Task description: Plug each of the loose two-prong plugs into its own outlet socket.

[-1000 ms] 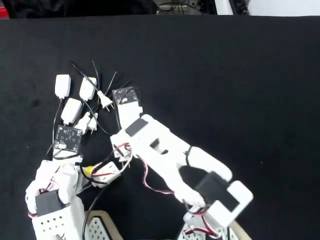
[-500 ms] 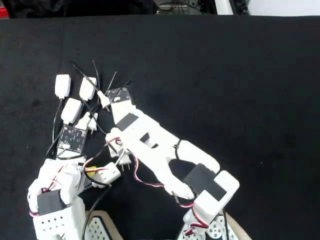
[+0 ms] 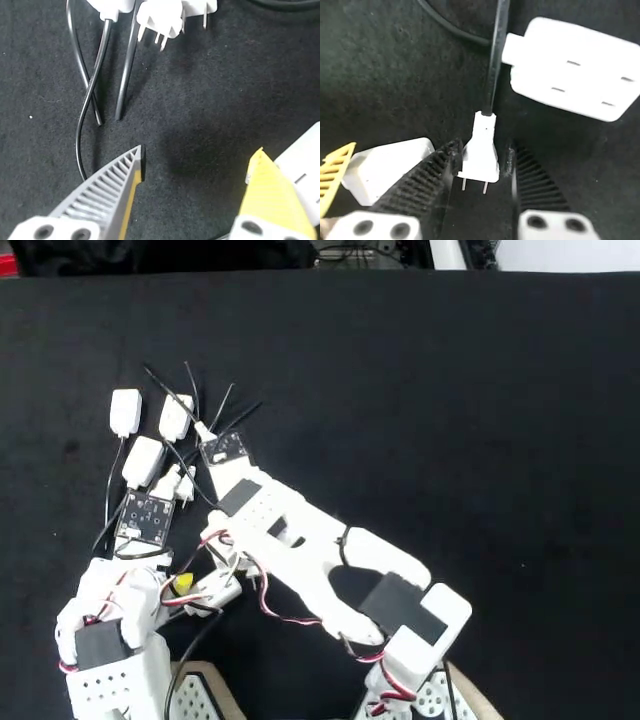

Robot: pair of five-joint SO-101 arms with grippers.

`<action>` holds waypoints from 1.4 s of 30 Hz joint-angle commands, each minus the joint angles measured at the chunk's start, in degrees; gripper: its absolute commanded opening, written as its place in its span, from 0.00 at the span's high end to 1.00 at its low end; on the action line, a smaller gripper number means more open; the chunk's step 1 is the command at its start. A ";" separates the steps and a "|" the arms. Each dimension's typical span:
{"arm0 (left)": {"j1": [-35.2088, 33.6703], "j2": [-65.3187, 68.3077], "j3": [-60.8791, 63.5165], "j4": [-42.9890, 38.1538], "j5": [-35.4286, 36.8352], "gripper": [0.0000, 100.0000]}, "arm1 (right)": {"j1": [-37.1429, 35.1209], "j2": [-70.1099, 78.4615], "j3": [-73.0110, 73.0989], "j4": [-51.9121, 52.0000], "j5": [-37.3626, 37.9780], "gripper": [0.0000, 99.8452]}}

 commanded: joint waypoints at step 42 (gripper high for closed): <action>0.92 0.18 -0.22 -0.79 -0.62 0.67 | 34.73 -27.74 17.10 -9.32 50.90 0.99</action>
